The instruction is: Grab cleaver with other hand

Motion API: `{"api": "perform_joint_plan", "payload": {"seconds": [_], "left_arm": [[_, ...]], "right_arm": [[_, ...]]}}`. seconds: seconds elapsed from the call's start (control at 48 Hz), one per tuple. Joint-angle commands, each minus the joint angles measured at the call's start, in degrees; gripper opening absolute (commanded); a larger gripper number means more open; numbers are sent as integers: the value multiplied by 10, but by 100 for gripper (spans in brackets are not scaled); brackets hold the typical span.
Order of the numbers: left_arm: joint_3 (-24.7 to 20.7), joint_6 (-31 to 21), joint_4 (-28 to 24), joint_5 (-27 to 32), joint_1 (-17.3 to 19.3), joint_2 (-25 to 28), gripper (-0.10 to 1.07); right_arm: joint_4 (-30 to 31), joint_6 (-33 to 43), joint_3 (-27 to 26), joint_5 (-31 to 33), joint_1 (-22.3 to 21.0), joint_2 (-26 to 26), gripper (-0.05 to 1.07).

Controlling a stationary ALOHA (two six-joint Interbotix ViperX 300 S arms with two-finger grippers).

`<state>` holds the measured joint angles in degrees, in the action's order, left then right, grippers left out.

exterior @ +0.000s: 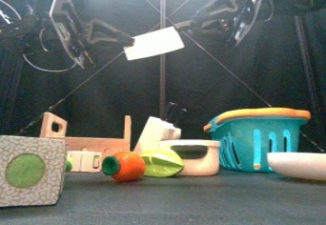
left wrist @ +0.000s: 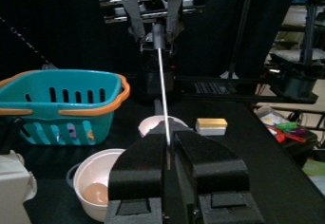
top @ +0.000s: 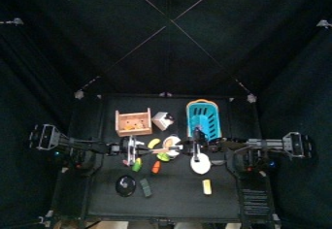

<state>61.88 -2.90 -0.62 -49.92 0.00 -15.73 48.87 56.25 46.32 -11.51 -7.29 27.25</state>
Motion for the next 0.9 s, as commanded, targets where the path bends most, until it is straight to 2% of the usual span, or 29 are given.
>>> {"api": "perform_joint_plan", "payload": {"seconds": [0.0, 0.104, 0.188, 0.5, 0.688, 0.875], "left_arm": [[-2, 0, -1, -4, -2, -3, 45], [4, 2, 0, -3, -2, -3, 45], [9, 2, -1, -1, -2, -4, 45], [16, 2, 0, 8, -2, -4, 45], [16, 2, -1, 29, -2, -4, 45], [15, 2, -1, 69, -1, -4, 45]], "right_arm": [[-11, 1, -14, 24, 4, 3, 87], [-17, 1, -15, 48, 7, 8, 97], [-20, 2, -15, 64, 12, 16, 101], [-28, 4, -19, 106, 36, 14, 101], [-63, 2, -33, 146, 38, 14, 101], [-111, -1, -62, 246, 64, 9, 101]]}}
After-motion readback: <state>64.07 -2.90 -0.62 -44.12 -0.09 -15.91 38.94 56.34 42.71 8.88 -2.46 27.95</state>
